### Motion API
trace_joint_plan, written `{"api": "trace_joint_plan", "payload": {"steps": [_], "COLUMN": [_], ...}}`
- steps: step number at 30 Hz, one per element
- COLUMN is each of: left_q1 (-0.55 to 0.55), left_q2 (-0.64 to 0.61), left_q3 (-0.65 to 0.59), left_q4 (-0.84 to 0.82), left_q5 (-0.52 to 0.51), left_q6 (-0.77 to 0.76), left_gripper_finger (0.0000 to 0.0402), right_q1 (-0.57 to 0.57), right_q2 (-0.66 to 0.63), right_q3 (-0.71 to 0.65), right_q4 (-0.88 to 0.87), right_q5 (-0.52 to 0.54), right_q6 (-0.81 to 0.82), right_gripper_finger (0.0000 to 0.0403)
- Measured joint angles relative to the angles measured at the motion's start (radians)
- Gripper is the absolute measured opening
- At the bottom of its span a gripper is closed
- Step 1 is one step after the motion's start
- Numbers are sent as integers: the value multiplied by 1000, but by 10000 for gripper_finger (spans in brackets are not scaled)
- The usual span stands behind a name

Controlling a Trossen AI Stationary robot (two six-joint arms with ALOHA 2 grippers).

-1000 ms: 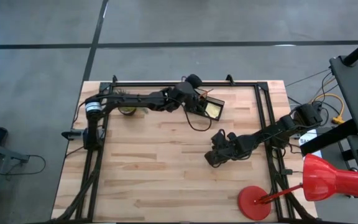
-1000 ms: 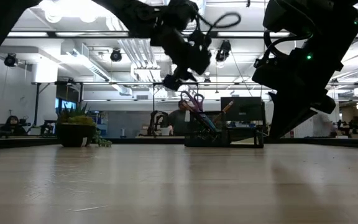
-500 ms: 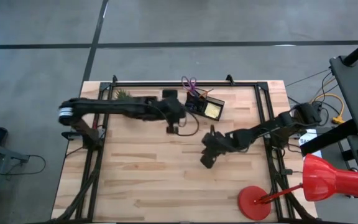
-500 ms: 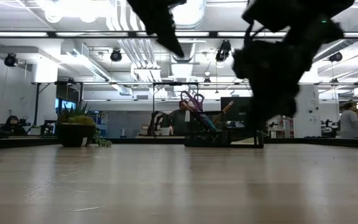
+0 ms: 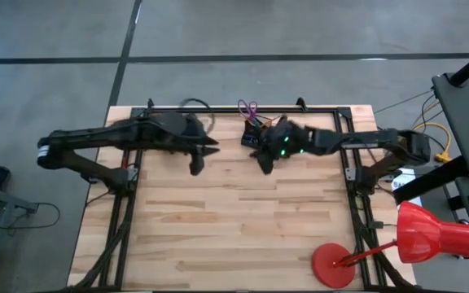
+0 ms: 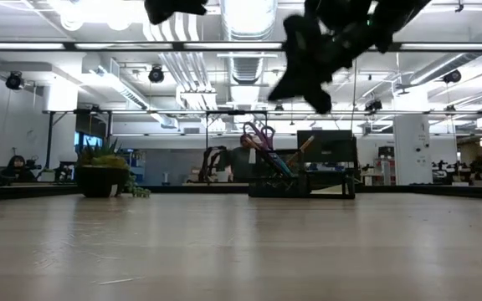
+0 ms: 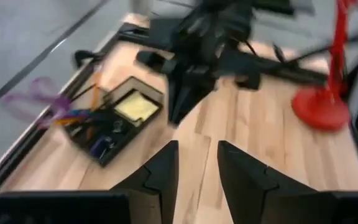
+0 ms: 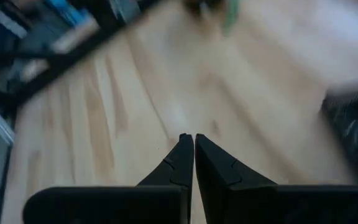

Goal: Pick and place office supplies into organizer
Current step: Return to Home Position

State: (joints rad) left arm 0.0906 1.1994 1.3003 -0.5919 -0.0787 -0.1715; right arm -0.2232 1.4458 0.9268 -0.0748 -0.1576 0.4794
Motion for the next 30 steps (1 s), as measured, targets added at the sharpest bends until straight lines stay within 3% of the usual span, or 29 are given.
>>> {"api": "trace_joint_plan", "payload": {"steps": [9,15,22,30], "left_q1": [-3,-10,-8,-8], "left_q2": [-154,-249,-347,-530], "left_q3": [-36,-69,-89,-263], "left_q4": [-21,-14,36,216], "left_q5": [31,256,285,344], "left_q6": [-234,-189,-156,-115], "left_gripper_finger": [95,95,95,95], "right_q1": [-8,12,13,107], "right_q2": [-223,-372,-462,-477], "right_q3": [99,140,175,168], "right_q4": [-57,-76,-61,-62], "right_q5": [-1,0,52,-12], "right_q6": [-194,-226,-35,-102], "right_gripper_finger": [8,8,8,8]}}
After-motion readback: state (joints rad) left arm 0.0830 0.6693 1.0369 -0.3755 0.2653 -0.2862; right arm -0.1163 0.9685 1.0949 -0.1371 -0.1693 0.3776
